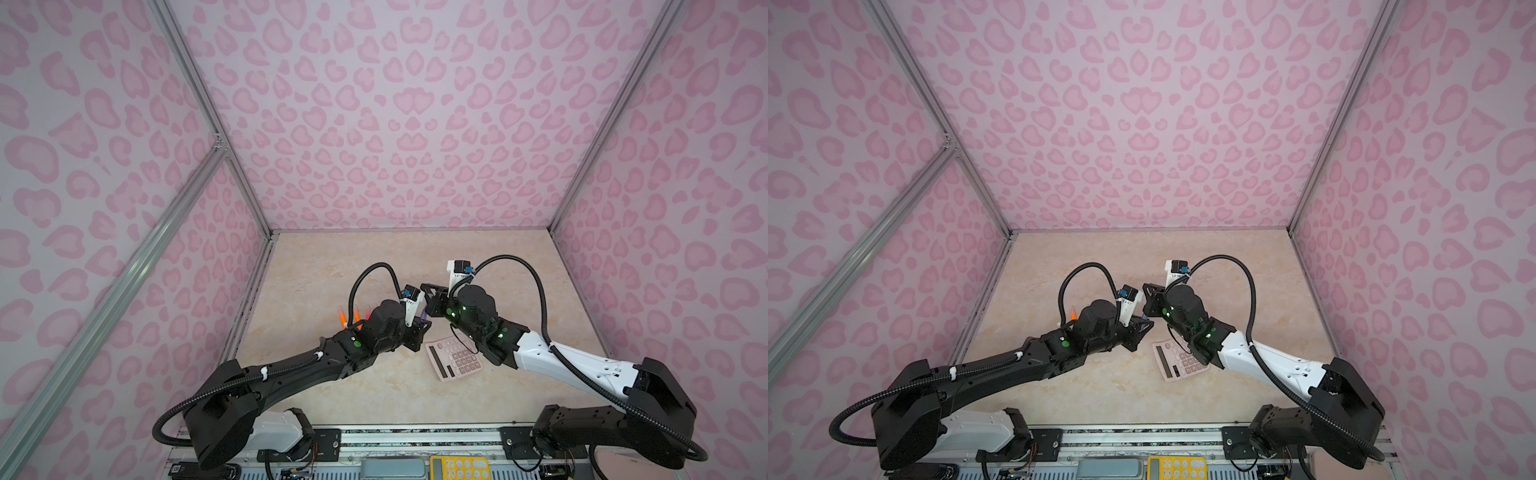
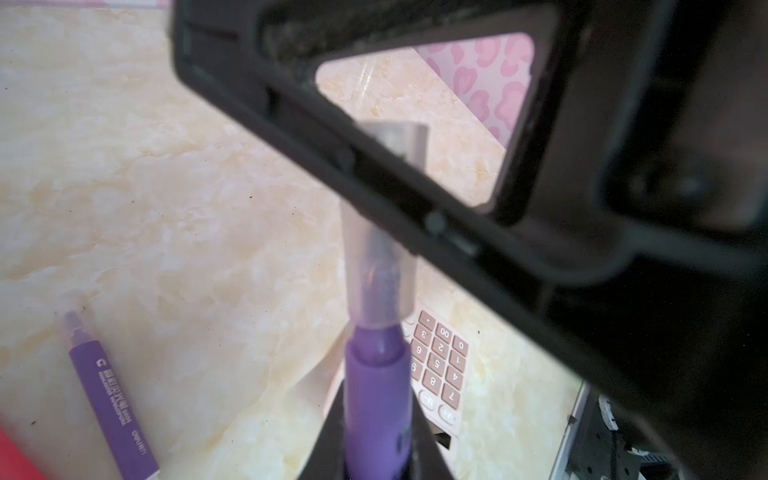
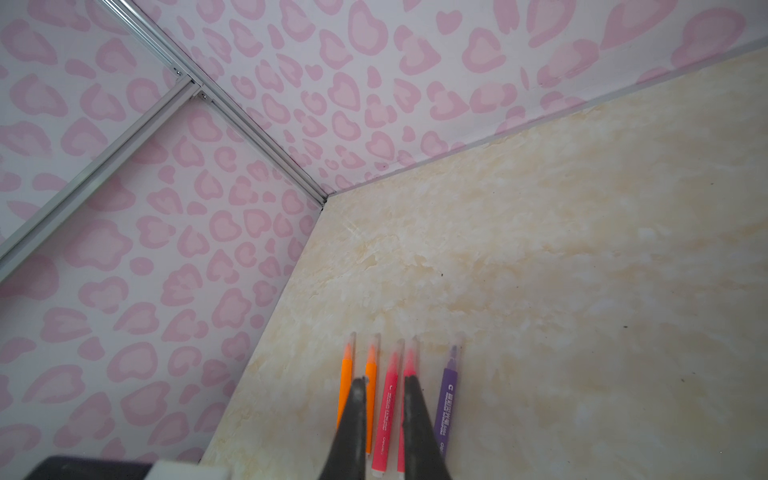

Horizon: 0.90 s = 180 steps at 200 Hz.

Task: Insert the pens into the pen caps
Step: 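Press the cap down onto the purple pen tip with the right gripper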

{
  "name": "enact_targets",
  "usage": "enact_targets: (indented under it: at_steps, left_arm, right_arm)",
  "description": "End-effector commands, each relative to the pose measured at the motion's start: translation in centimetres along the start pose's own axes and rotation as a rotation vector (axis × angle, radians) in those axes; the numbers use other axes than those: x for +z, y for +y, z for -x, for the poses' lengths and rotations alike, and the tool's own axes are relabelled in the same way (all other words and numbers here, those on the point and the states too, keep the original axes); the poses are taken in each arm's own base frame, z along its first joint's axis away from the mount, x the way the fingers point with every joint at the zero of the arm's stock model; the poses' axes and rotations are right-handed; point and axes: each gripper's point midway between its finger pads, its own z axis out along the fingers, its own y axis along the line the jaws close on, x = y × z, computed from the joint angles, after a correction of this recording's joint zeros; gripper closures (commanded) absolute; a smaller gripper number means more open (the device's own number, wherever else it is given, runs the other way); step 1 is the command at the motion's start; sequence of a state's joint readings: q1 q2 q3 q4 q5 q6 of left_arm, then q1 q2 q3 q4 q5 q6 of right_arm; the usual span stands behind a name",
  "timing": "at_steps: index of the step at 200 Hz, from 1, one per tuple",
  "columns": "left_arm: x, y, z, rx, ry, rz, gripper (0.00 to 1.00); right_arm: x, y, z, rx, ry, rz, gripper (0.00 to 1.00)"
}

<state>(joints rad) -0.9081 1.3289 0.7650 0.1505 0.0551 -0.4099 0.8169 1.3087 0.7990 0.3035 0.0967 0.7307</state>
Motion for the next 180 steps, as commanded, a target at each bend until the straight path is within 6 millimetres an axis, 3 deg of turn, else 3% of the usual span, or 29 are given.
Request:
enact_targets:
  at_steps: [1, 45, 118, 180]
  left_arm:
    - [-0.6, -0.5, 2.0, 0.003, -0.086, -0.016, 0.97]
    - [-1.3, -0.2, 2.6, -0.009, -0.119, 0.005, 0.97]
    - [-1.8, 1.0, 2.7, -0.052, -0.149, 0.039, 0.97]
    - [-2.7, 1.2, 3.2, -0.071, -0.183, 0.025, 0.97]
  right_arm:
    - [0.1, 0.1, -0.9, -0.001, 0.036, 0.023, 1.0]
    - [-0.4, 1.1, -2.1, 0.059, 0.056, 0.099, 1.0]
    - [-2.5, 0.8, -3.6, 0.158, -0.039, 0.096, 1.0]
    - [-1.7, 4.0, -6.9, 0.119, 0.031, 0.161, 1.0]
